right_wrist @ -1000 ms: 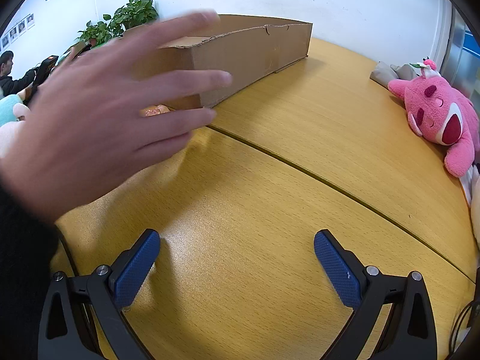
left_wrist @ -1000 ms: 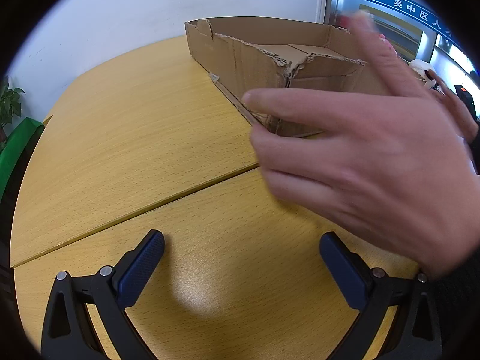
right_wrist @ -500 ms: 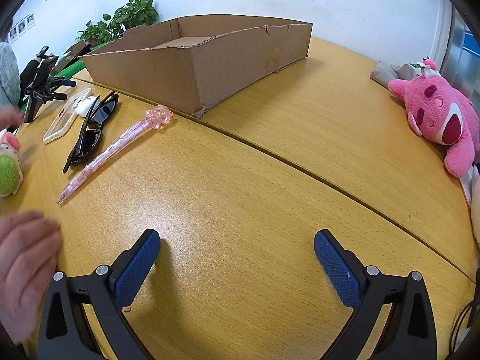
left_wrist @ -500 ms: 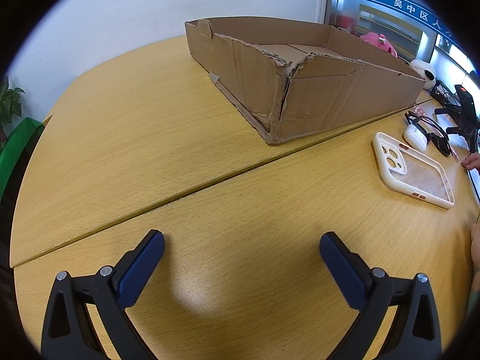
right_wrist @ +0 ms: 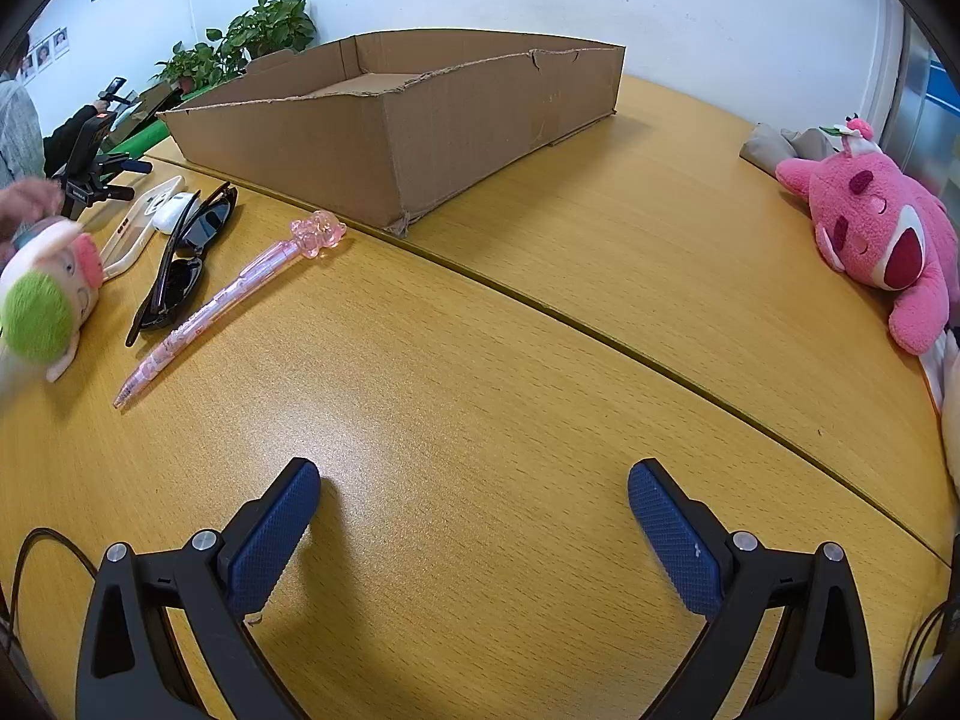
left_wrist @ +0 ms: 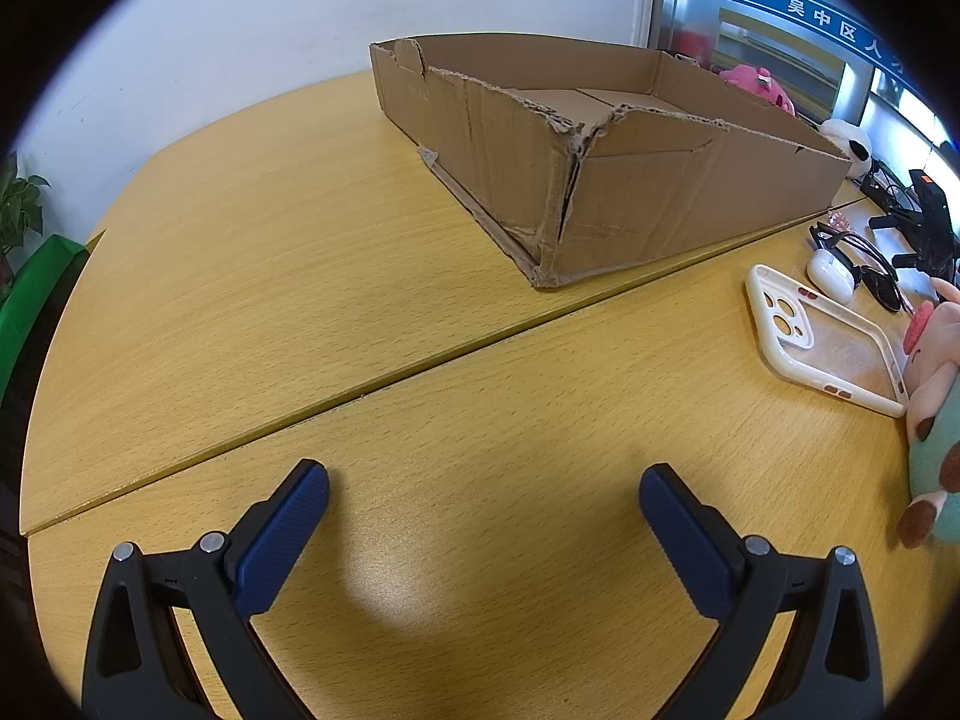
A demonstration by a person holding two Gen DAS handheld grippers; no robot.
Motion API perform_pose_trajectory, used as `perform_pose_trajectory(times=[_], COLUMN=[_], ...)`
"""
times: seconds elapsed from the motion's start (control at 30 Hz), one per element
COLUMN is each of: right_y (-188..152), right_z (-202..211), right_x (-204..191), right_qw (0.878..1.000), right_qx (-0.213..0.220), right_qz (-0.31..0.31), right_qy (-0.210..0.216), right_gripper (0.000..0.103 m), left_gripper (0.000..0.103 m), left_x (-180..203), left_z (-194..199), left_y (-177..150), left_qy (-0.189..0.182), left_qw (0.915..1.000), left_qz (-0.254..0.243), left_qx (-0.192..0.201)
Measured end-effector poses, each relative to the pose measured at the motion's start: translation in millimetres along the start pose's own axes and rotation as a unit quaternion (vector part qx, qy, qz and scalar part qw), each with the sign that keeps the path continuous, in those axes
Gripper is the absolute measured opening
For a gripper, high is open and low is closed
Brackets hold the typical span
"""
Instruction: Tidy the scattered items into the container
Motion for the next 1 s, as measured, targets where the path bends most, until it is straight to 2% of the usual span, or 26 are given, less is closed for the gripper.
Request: perform_pose_trajectory(times=[0.43,0.53,0.67,0.73,0.83,1.0], right_y=[7,6,-1,-3,-4,-11], right_z=[-4,-3,5,8,12,19], right_x=[-3,-5,-15,-22,-31,-37], right_qw=[1.0,1.0,0.994,0.994,0.995,0.992], right_qx=[-0.001,-0.006,-0.023,-0.023,-0.021,-0.027], right_qz=[-0.006,-0.024,-0.082,-0.084,-0.076,-0.098], right_qy=[-0.004,-0.016,-0.062,-0.065,-0.059,-0.075], right_gripper=[0.103,0.103,0.103,0.103,0.103,0.103], left_gripper=[0.103,0.103,0.103,0.103,0.103,0.103], left_x=[0,0,0,2,9,24], left_z=[0,0,1,2,0,-4], left_y=[0,-1,-1,-1,8,6], left_qy=[0.0,0.0,0.004,0.014,0.048,0.07], left_qw=[1.0,1.0,1.0,0.9997,0.9967,0.9929], left_qz=[0.0,0.0,0.005,0.019,0.063,0.092], left_qx=[0.0,0.0,0.002,0.005,0.017,0.025])
Point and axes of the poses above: each gripper's, at about its wrist camera, not at the fingertips, and z roughly against the way its jaws point, x to its right, y to its top, the point moved 3 cm from there along -z, roughly the way its jaws point, and after that the axes turned 15 degrees about -y, right-handed, at the moved point
